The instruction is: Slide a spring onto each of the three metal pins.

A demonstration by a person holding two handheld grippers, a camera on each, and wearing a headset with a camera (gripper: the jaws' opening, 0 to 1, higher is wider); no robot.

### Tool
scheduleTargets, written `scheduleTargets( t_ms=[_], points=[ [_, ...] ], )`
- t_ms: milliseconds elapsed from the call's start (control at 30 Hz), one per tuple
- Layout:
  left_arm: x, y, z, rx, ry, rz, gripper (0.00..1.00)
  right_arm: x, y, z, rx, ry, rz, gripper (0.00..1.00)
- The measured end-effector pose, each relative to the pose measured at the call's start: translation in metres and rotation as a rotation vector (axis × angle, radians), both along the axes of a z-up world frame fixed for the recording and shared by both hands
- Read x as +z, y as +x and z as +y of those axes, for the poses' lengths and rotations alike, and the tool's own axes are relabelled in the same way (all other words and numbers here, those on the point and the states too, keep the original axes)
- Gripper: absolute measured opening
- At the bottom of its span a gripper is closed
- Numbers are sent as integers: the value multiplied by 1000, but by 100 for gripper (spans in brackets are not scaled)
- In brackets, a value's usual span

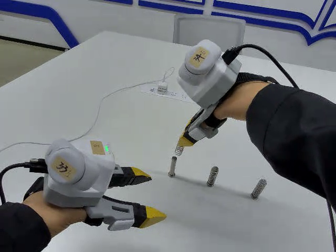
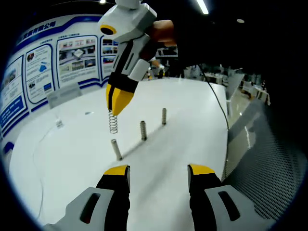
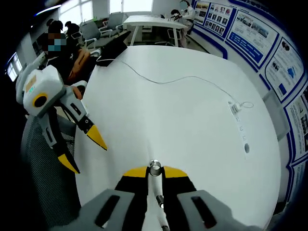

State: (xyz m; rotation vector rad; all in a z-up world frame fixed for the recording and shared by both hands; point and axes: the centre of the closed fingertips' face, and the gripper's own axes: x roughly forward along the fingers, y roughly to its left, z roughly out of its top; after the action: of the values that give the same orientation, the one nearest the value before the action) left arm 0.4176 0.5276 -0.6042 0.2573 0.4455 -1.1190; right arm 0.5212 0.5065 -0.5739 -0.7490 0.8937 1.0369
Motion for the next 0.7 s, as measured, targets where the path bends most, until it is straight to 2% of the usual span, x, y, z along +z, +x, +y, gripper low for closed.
scheduleTargets(
  t_ms=[233, 700],
  points=[
    [0, 0, 0, 1, -2, 1, 49, -12, 2, 1, -13, -8, 34, 12],
    [0, -1, 0, 2, -6, 4, 49, -22, 2, 6, -22, -22, 67, 12]
  ],
)
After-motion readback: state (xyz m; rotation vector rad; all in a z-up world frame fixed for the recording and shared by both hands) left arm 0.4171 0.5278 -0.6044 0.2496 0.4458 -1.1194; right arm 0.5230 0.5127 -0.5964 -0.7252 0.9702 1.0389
